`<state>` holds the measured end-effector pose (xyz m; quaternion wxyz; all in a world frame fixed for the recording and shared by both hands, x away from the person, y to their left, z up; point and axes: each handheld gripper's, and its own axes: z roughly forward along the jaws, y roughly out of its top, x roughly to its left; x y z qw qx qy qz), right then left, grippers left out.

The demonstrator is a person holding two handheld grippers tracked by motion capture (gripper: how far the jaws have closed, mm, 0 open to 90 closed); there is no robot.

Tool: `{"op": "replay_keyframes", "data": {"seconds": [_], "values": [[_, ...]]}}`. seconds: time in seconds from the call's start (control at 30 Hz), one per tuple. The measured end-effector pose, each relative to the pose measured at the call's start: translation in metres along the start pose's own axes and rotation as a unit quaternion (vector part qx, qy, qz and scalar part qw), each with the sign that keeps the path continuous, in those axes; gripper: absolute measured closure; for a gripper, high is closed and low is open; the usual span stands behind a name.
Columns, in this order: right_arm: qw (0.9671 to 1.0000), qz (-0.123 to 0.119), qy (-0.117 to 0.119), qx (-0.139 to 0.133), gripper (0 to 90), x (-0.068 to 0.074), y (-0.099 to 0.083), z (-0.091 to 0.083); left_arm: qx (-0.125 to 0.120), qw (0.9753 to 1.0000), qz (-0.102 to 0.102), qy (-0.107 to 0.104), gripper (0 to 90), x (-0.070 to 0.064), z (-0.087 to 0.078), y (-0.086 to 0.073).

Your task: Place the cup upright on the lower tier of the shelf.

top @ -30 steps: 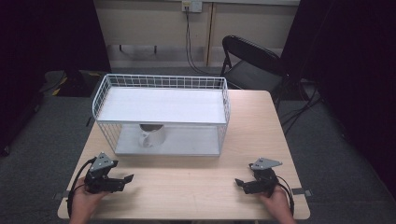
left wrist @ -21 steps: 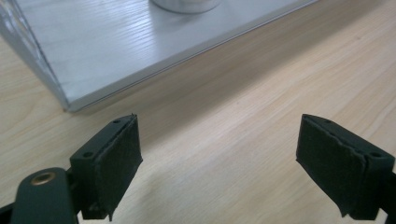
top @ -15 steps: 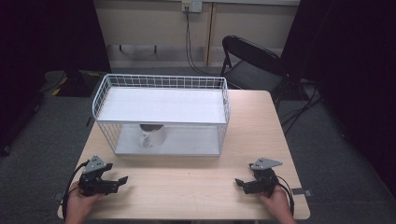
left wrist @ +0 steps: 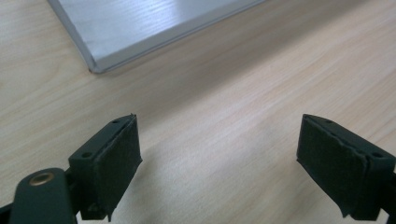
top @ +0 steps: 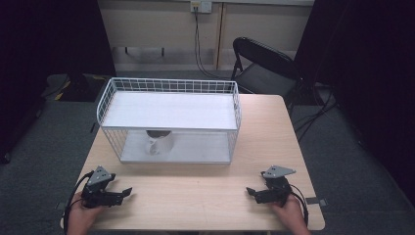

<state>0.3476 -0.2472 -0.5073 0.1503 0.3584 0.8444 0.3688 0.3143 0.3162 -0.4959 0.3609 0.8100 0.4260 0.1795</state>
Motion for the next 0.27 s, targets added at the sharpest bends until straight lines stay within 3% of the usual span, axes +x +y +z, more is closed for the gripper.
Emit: {"op": "replay_keyframes", "data": {"seconds": [0.27], "values": [[1.0000,0.000,0.000,0.000,12.1,0.0000,0.0000,0.0000,0.013,0.9999,0.009,0.001,12.8,0.0000,0.0046,-0.0049]]}}
